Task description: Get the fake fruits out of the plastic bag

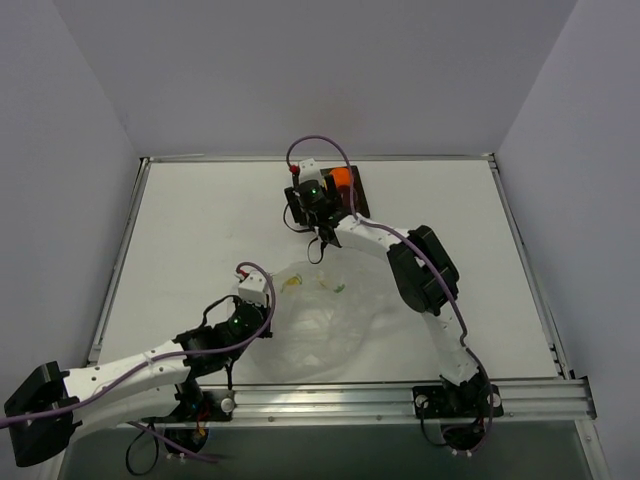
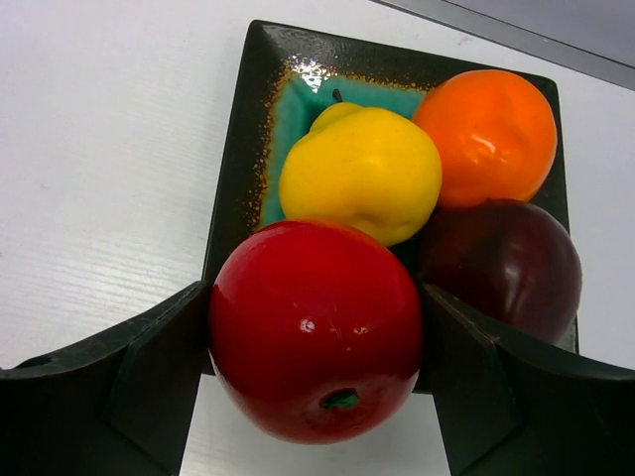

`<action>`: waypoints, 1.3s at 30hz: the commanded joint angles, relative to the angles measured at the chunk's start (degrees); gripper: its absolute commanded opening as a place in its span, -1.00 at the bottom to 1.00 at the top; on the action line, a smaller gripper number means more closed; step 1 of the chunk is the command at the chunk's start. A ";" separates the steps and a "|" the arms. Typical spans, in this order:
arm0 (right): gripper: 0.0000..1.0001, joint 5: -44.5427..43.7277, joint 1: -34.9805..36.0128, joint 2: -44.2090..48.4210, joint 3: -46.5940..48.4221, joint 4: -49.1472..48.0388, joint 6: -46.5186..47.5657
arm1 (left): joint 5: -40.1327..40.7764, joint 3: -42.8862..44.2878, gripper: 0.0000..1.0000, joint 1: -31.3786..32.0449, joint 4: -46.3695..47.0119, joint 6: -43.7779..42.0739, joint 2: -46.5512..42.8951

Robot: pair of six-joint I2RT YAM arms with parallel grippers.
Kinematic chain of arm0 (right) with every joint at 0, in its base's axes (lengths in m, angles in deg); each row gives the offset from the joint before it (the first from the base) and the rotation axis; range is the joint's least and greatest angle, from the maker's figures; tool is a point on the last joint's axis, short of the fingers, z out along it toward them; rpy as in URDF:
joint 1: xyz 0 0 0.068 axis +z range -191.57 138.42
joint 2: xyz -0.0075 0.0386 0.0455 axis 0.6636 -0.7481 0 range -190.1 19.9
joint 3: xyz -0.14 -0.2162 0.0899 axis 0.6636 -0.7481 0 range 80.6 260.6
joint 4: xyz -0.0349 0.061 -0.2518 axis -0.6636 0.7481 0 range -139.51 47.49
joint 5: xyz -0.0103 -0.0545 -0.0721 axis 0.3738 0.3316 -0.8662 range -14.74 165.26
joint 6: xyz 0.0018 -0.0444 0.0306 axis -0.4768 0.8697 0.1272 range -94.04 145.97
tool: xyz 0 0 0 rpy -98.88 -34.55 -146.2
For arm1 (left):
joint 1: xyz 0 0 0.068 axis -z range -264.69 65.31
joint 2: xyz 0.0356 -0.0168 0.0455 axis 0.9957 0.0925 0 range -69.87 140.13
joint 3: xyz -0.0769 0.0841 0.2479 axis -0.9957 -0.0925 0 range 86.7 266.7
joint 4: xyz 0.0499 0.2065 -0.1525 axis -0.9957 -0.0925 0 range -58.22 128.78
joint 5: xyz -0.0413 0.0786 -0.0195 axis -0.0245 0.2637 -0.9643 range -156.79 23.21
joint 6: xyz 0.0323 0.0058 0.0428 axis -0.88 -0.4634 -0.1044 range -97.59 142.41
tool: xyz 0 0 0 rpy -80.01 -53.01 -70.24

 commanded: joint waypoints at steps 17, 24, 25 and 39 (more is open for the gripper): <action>0.87 -3.86 -1.03 -3.17 7.69 -1.76 0.99 | 2.34 1.43 -0.95 0.31 -0.77 -0.23 -1.03; 0.99 2.09 -0.94 4.04 3.30 -2.63 -1.47 | 2.77 2.48 -0.95 0.31 -0.86 -0.75 -0.68; 0.99 3.16 -0.94 6.57 2.68 -2.81 -2.00 | 2.86 2.57 -0.95 0.31 -0.86 -0.93 -0.41; 0.98 6.08 -1.03 47.61 -31.23 -5.98 -14.83 | 3.22 11.62 -0.95 -0.04 5.37 -8.05 8.97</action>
